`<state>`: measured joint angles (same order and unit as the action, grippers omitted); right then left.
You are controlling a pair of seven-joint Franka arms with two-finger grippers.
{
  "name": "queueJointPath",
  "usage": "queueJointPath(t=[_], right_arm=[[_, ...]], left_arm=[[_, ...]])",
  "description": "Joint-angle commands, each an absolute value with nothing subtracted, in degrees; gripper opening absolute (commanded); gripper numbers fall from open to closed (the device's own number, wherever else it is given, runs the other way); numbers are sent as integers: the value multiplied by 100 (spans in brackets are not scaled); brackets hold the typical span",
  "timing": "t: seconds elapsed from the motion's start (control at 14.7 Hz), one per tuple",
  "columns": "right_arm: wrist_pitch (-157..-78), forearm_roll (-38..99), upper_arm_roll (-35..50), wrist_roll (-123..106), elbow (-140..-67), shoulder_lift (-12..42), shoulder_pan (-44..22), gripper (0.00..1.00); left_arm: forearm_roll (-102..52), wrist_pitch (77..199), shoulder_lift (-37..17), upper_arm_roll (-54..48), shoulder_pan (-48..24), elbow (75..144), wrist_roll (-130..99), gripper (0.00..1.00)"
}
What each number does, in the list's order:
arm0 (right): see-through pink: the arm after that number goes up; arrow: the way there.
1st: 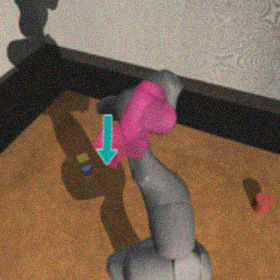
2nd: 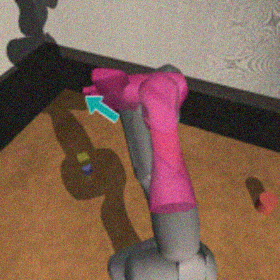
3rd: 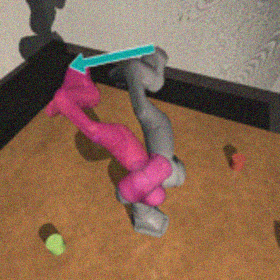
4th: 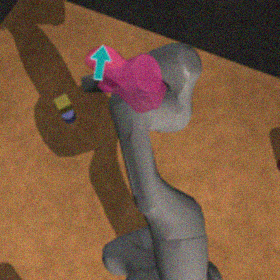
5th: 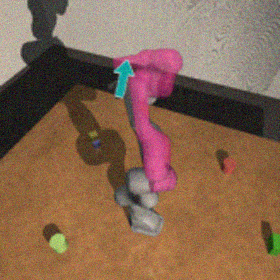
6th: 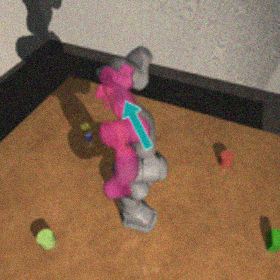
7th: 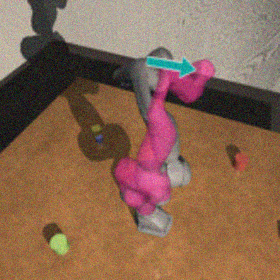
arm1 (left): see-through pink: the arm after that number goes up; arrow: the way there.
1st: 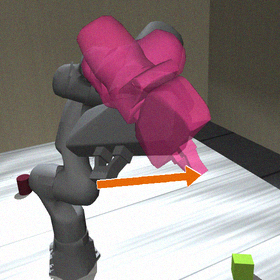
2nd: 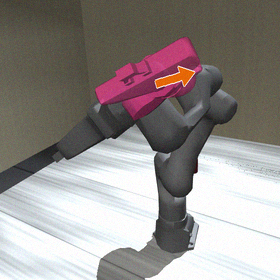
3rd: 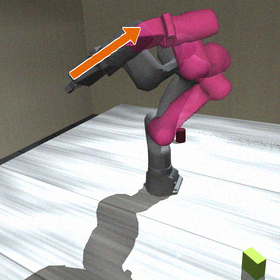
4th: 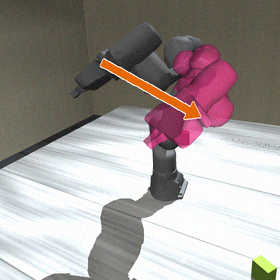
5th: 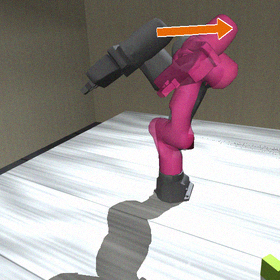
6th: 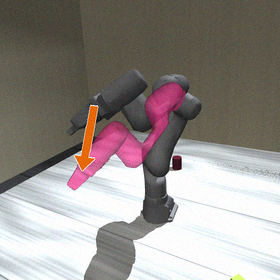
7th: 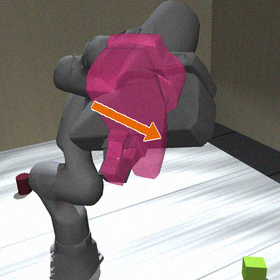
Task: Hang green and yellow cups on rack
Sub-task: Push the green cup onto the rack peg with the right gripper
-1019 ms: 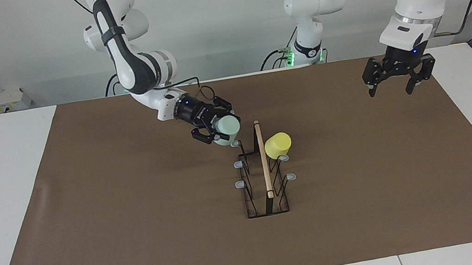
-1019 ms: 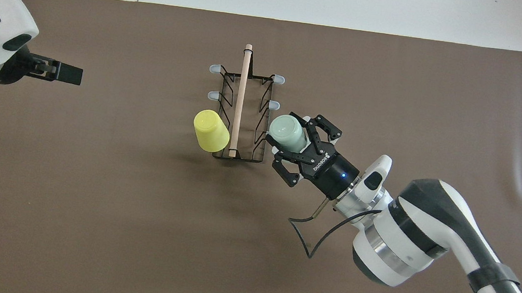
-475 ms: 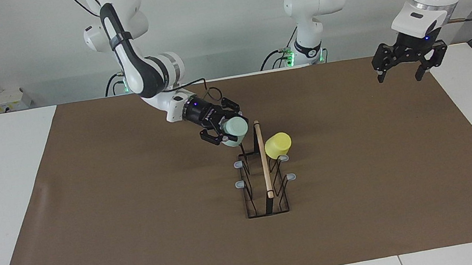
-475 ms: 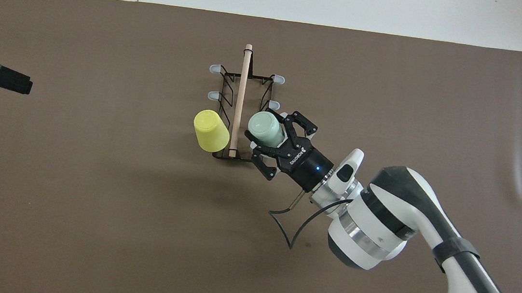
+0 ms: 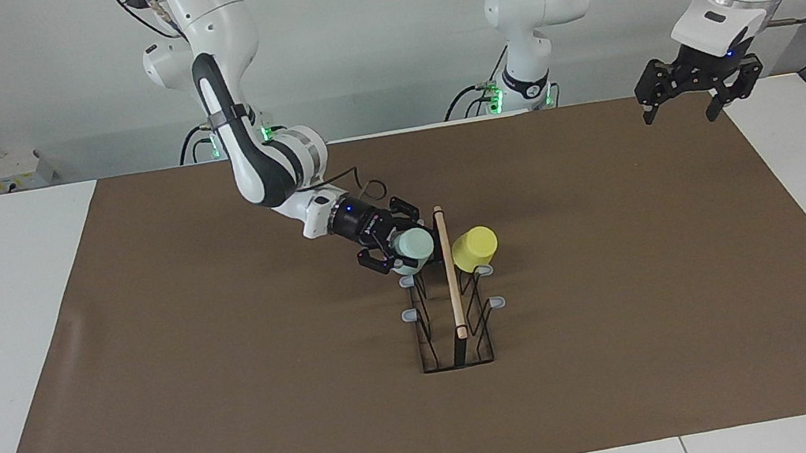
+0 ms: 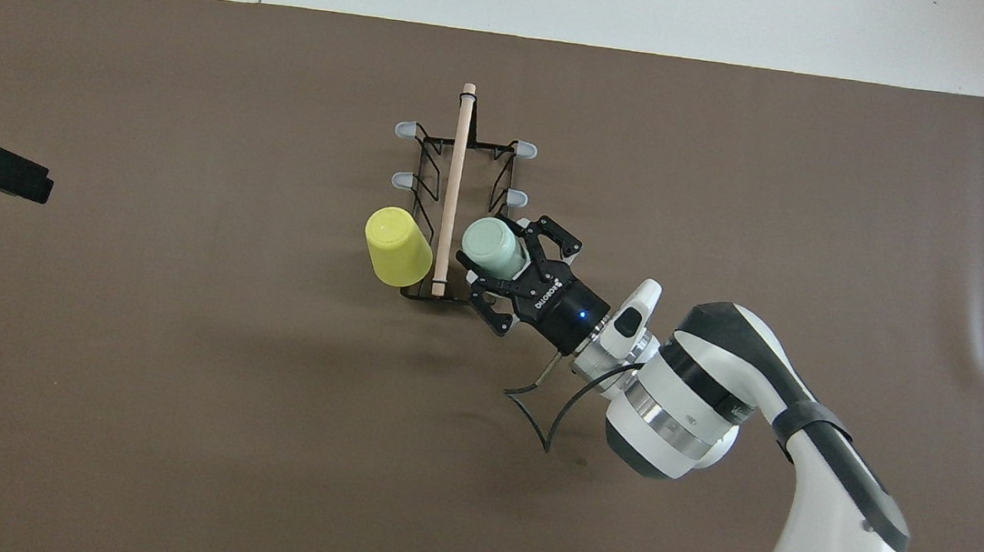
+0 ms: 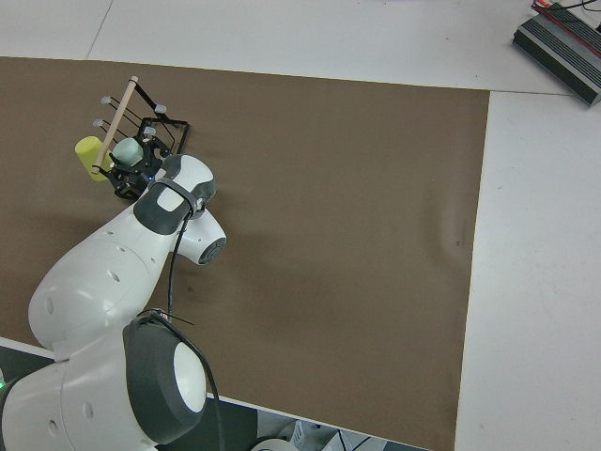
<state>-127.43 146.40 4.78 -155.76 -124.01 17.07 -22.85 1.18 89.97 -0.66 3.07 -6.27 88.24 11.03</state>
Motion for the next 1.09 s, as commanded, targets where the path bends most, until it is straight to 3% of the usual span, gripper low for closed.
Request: queueJointPath(t=[0.0, 0.27, 0.34, 0.41, 0.48, 0.54, 0.61, 1.02], right_arm=[[-12341, 15249, 519, -16189, -12375, 2021, -2241, 10], [-12375, 15310, 519, -16225, -12436, 2021, -2241, 13], [-12401, 15328, 519, -16216, -12437, 2021, -2241, 29], [-12436, 15328, 527, -16216, -12437, 2021, -2241, 56], [-12454, 15328, 519, -16198, -12437, 2021, -2241, 72], [-12463, 15328, 527, -16155, -12463, 2021, -2224, 88], [-12463, 15328, 536, -16041, -12524, 2013, -2224, 94], [-12595, 15328, 527, -15899, -12542, 2013, -2294, 97]], left_arm=[[229, 8938, 105, 325, -624, 8991, 1204, 100], [202, 9018, 158, 308, -563, 9088, 1222, 100], [167, 9018, 167, 308, -554, 9105, 1213, 100], [150, 9009, 176, 308, -554, 9114, 1169, 100], [132, 8991, 211, 308, -554, 9132, 1160, 100], [27, 8991, 263, 308, -502, 9210, 1125, 100], [-122, 8991, 316, 308, -440, 9263, 1090, 100], [-141, 9044, 325, 290, -431, 9308, 1055, 100]])
